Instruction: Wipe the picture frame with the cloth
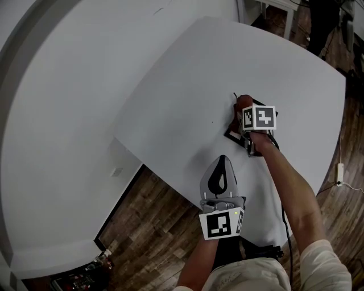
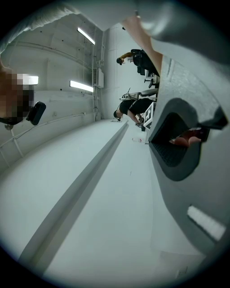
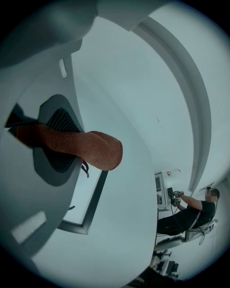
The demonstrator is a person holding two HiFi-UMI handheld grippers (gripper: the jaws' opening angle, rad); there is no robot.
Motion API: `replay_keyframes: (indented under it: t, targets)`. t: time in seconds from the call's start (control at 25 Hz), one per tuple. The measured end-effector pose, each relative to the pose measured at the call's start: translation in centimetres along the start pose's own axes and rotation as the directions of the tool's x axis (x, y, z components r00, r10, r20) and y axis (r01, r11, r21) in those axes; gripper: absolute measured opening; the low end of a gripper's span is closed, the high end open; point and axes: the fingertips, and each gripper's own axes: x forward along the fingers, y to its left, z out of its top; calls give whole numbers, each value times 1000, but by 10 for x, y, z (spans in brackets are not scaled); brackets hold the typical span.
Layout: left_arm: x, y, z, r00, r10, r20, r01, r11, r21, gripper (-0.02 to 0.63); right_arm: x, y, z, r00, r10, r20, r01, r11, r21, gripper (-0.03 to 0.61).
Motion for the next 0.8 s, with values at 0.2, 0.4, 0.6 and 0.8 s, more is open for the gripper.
replay_keyframes:
  t: [0.2, 0.4, 0.6, 0.8]
  targets:
    - [3, 7, -3, 1000, 12, -11, -12, 1000, 0, 0, 12, -3, -6, 1000, -13, -28, 13, 1000, -8, 95]
    - [4, 6, -2, 1000, 3, -5, -4, 1000, -6, 0, 5, -14, -12, 999, -39, -22, 39, 999, -4, 95]
    - [7, 1, -8, 999, -31, -37, 32, 999, 21, 0, -13, -28, -22, 997, -72, -17, 71, 997, -11, 95]
    - [12, -6, -7, 999, -41, -15, 41, 999, -22, 0, -34, -53, -35, 993, -120, 1, 120, 993, 1, 95]
